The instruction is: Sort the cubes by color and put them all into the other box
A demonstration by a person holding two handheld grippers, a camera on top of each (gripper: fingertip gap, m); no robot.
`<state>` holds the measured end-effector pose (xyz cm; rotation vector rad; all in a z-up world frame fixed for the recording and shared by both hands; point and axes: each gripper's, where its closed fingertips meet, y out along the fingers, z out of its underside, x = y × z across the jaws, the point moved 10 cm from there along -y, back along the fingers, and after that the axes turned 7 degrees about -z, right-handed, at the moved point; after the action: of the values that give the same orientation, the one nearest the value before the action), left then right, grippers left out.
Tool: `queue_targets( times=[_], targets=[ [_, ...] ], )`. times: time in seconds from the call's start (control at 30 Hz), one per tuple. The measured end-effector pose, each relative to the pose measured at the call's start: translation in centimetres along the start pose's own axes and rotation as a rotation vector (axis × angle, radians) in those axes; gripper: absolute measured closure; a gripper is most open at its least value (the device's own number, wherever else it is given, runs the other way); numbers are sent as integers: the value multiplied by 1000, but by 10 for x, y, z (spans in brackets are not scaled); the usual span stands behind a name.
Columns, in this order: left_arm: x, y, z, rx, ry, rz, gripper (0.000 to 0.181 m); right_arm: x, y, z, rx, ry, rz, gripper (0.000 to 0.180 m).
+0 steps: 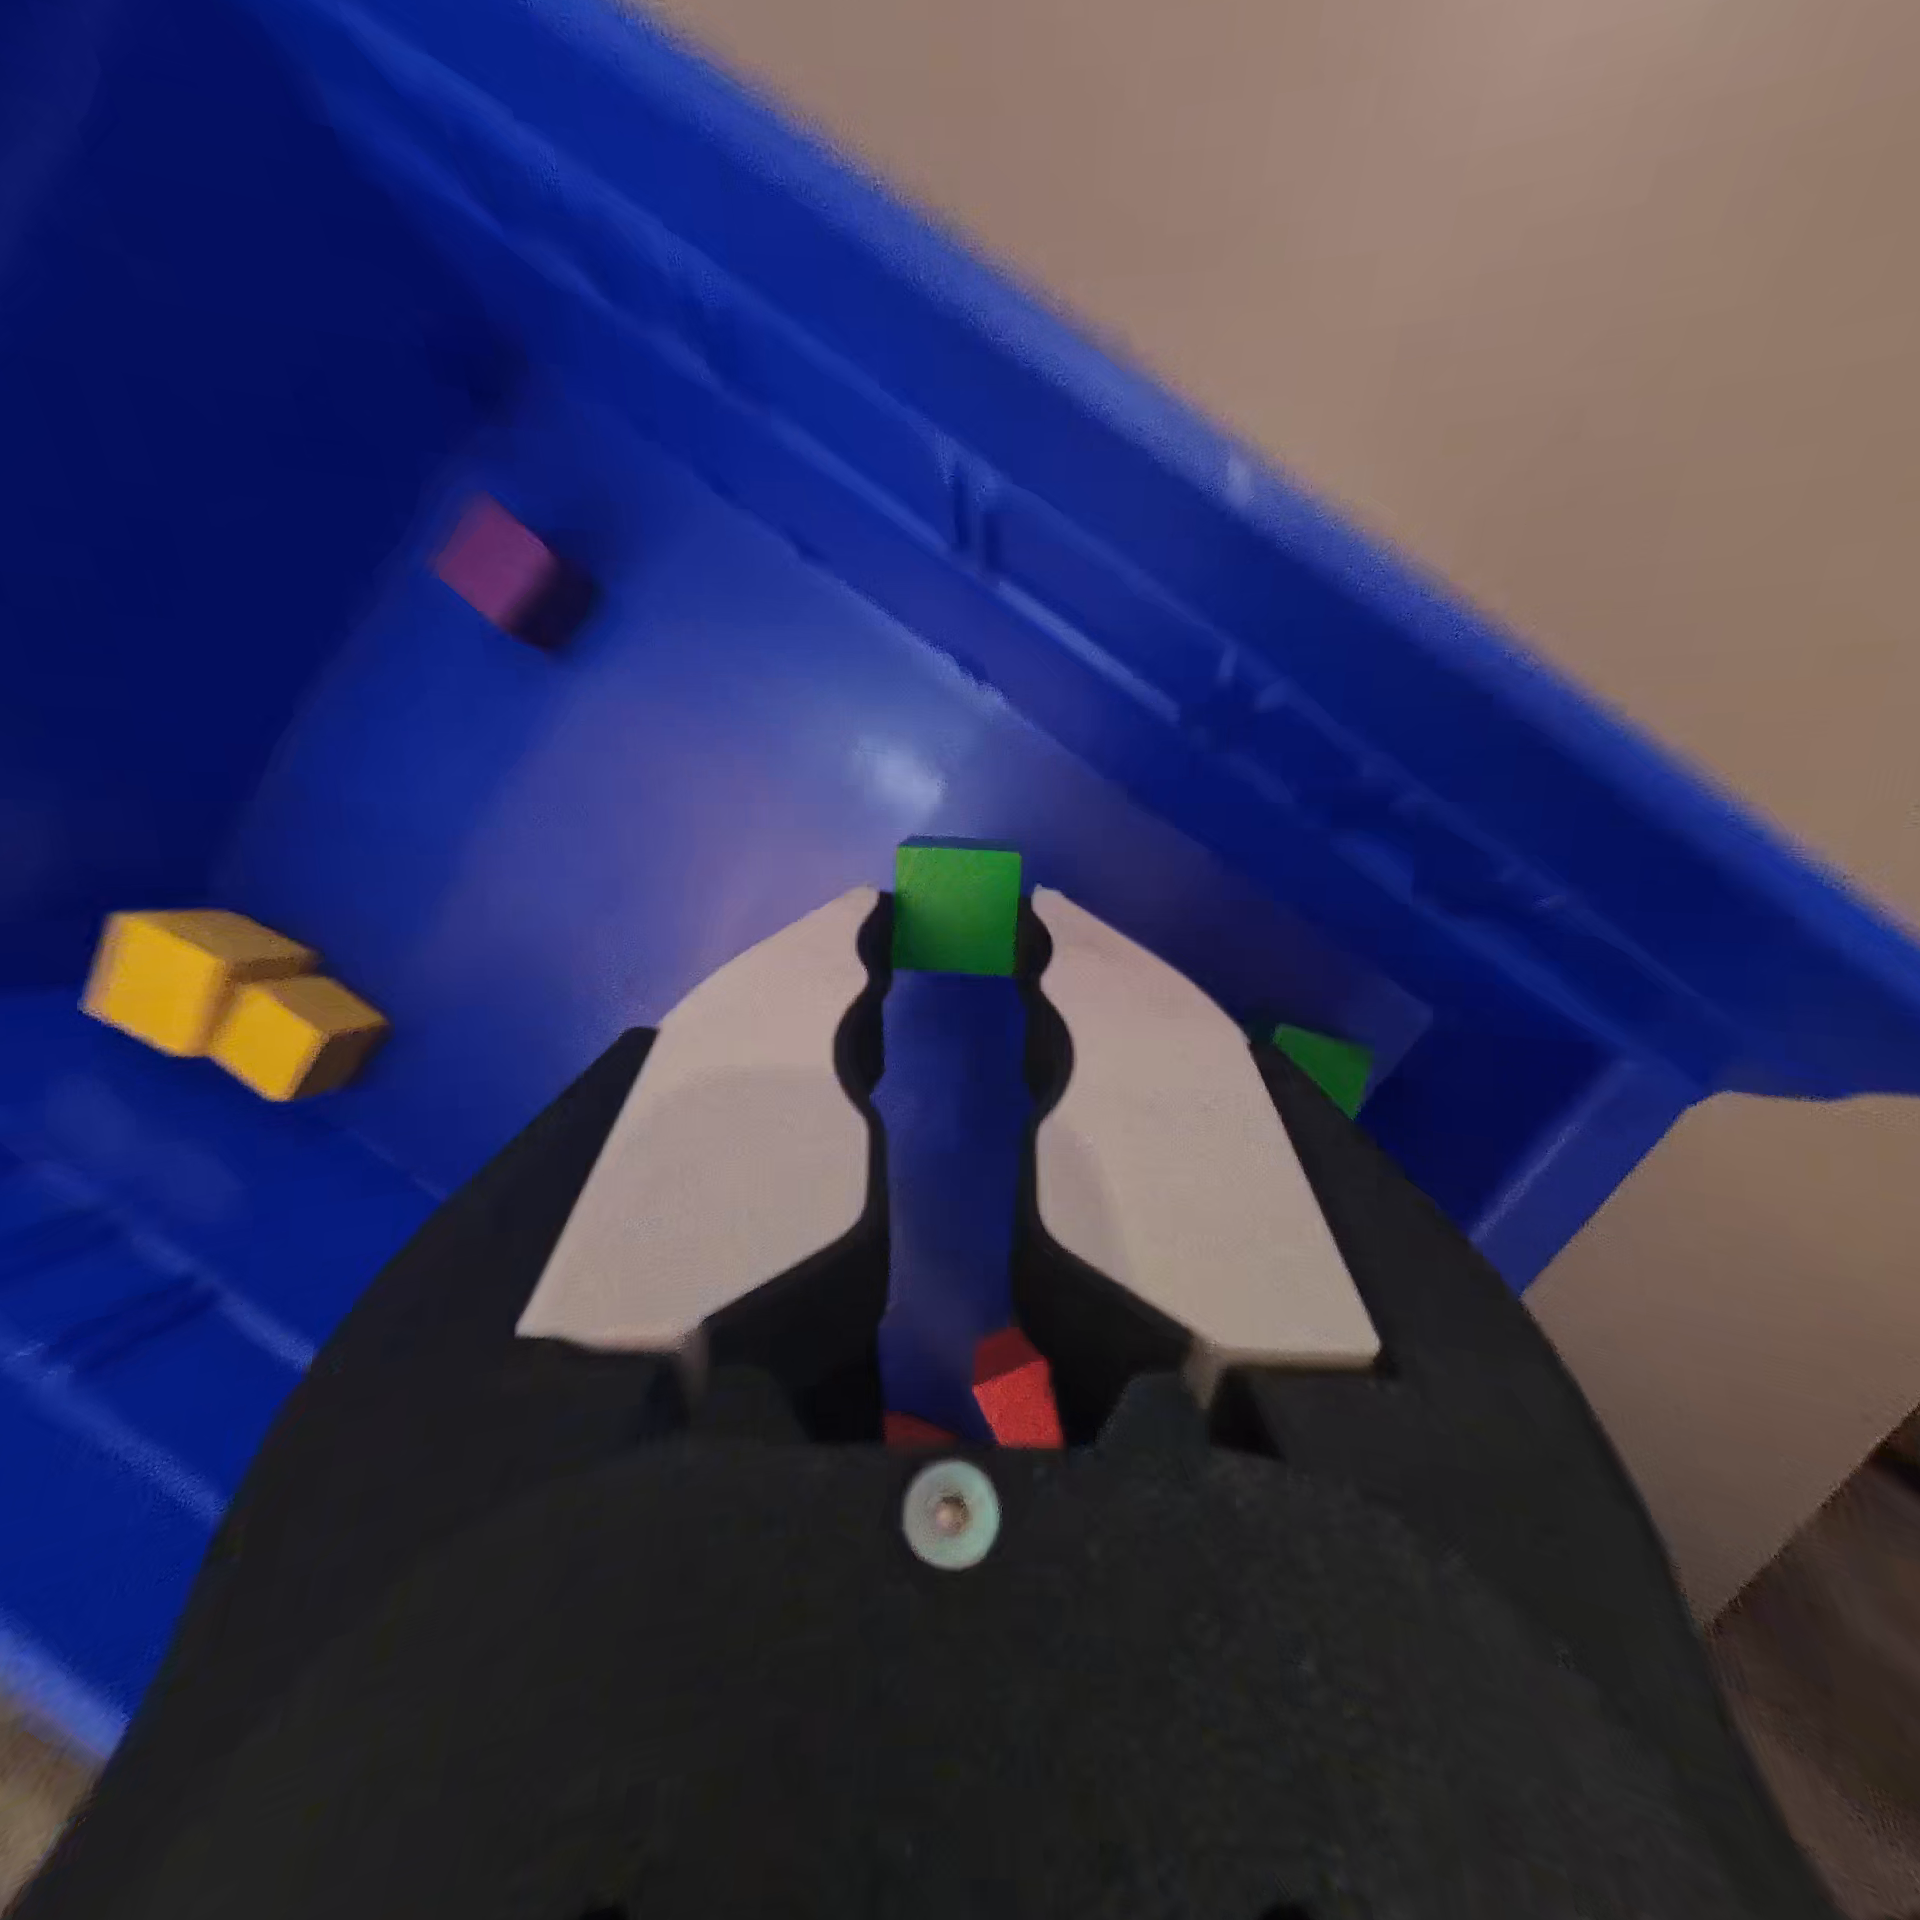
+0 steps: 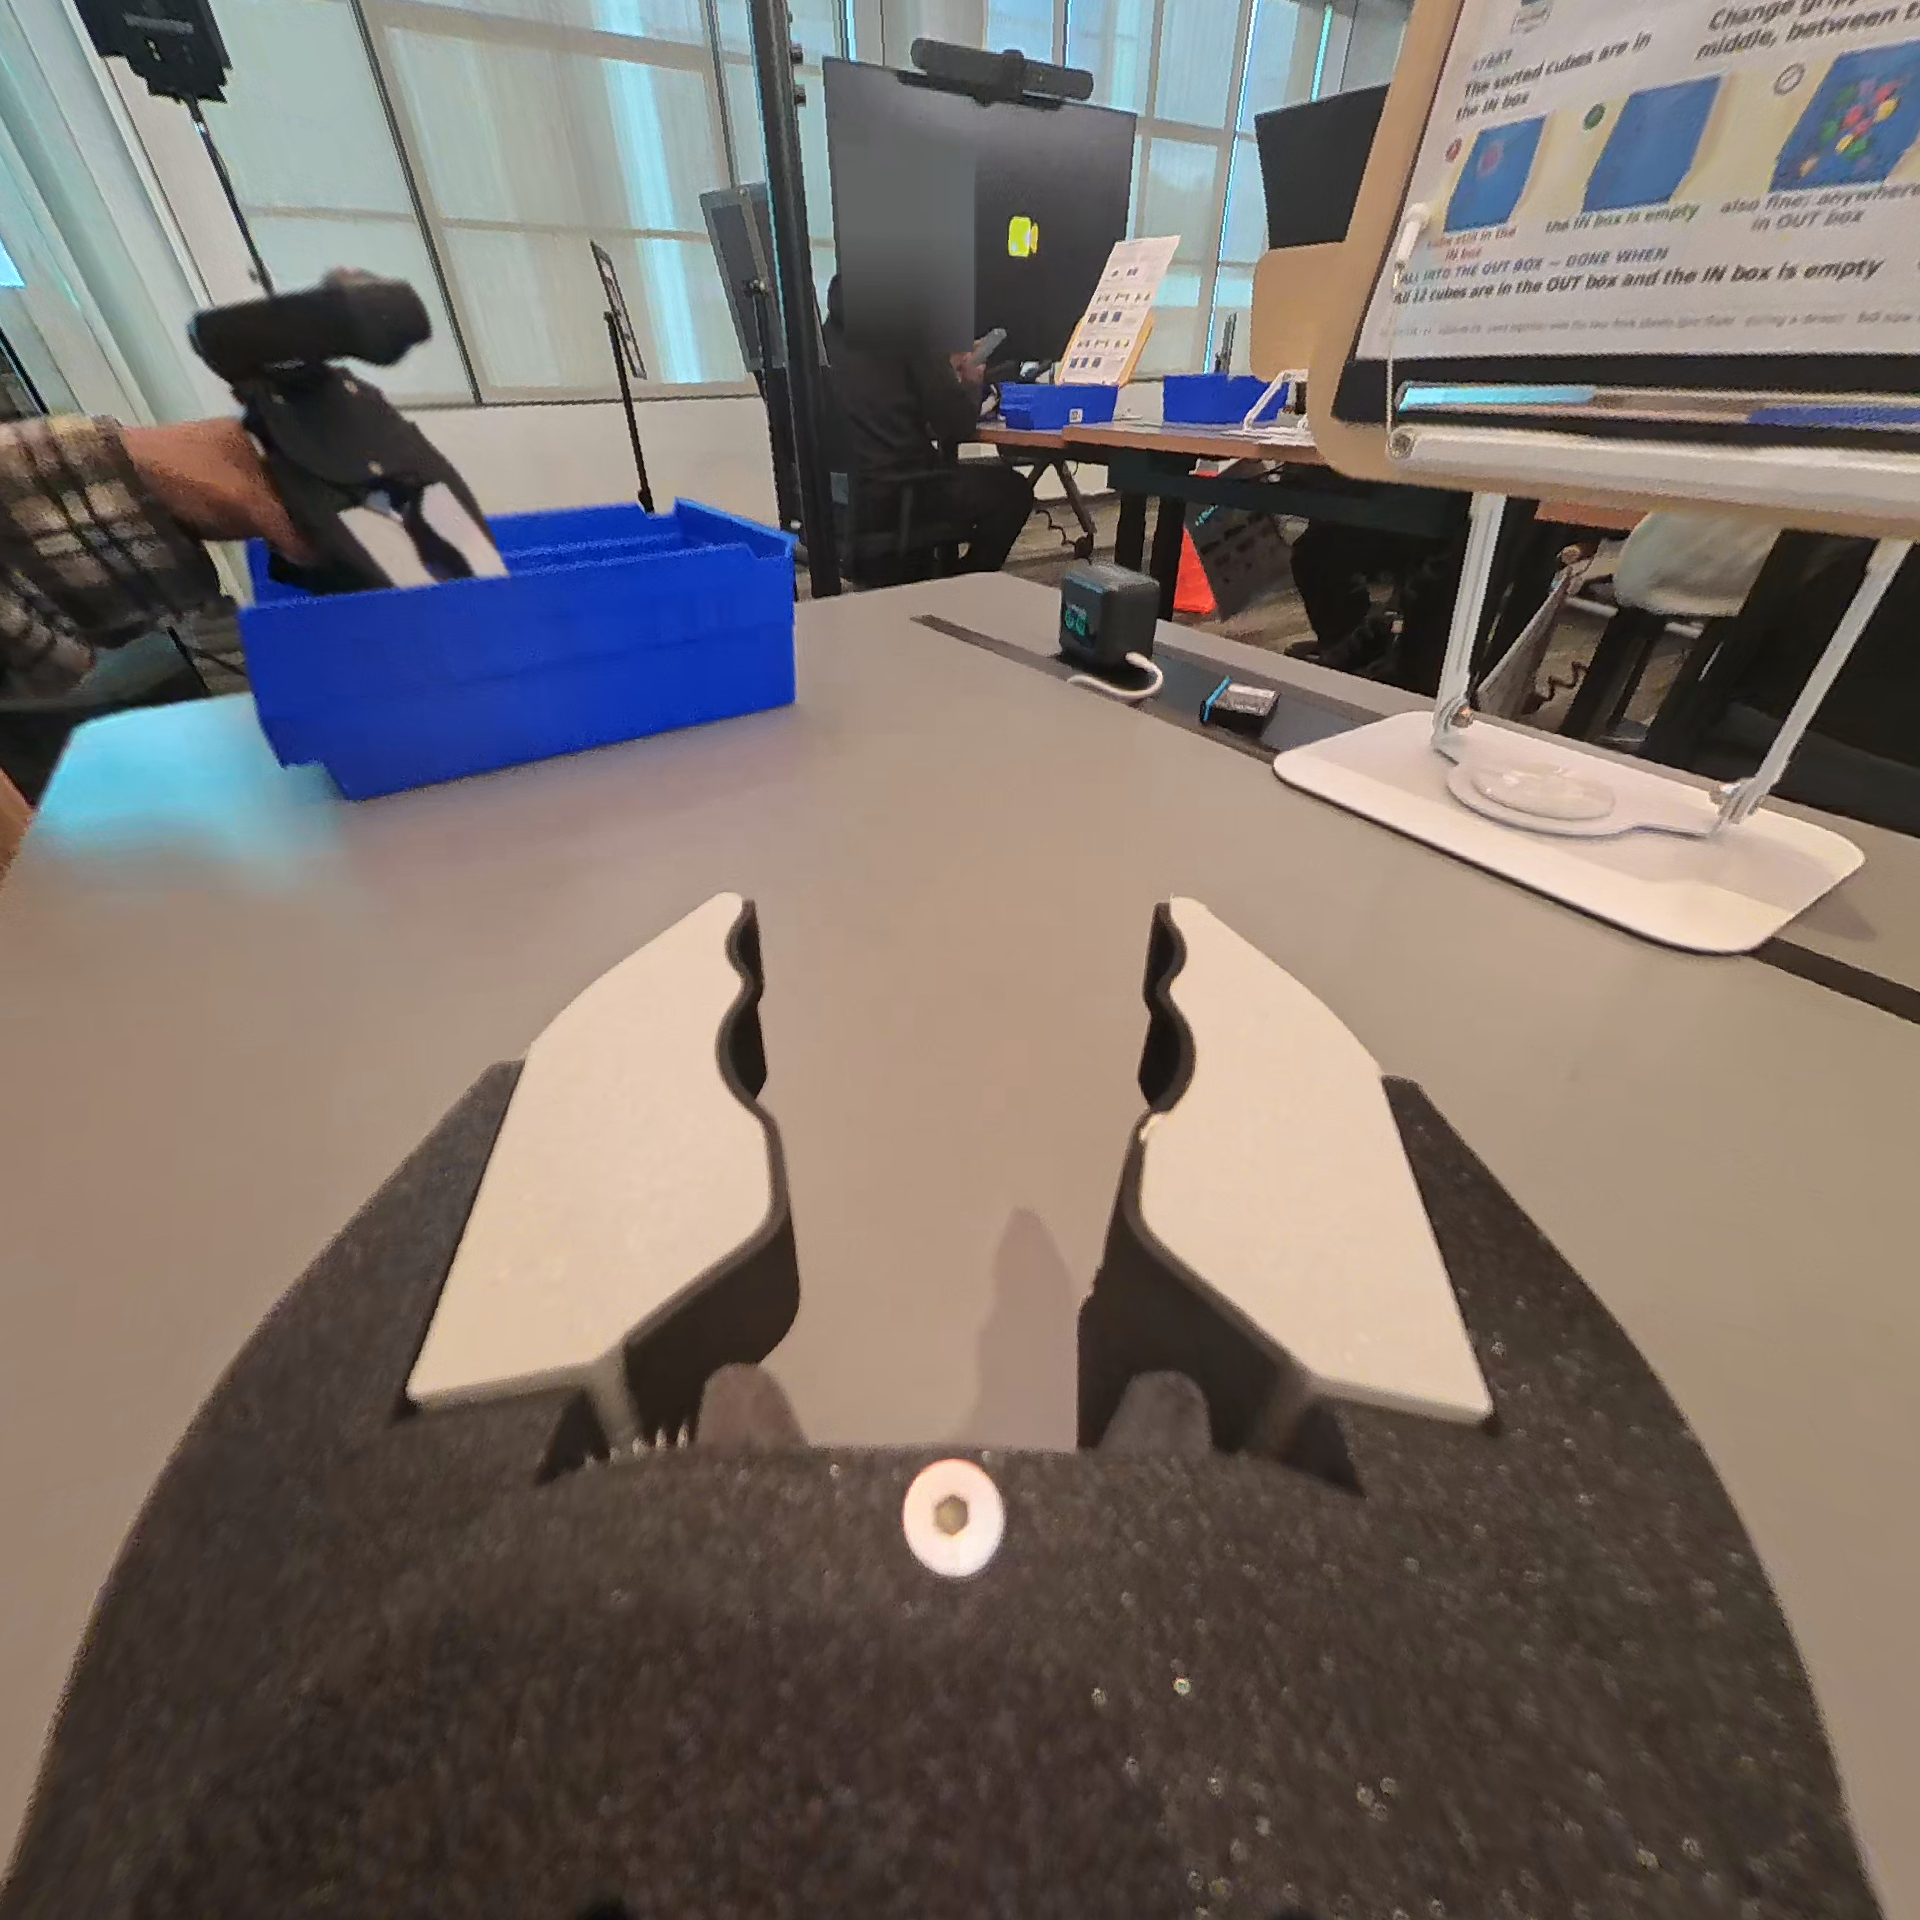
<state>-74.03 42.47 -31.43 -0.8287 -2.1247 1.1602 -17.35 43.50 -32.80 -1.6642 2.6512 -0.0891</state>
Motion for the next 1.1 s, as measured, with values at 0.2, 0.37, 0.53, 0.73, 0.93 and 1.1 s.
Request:
queue_targets(
  times=[0.2,0.37,0.53,0.73,0.93,1.1],
  targets=[
    [-40,-82,-86,-651,59,-110,159,12,6,-29,-99,227,-197,115],
    [-134,-74,-180,-1075,218,21,159,29,31,-59,-154,700,-600,117],
    [-201,-22,-244,-1252,280,216,159,37,33,-64,-154,1119,-836,127],
    [-242,11,-279,-1269,342,292,159,33,11,-59,-134,1144,-778,152],
    [-259,27,-291,-1233,319,304,154,21,-17,-56,-100,1075,-725,158],
    [-265,51,-286,-1189,223,351,133,-25,-96,-77,-38,883,-435,159]
  ],
)
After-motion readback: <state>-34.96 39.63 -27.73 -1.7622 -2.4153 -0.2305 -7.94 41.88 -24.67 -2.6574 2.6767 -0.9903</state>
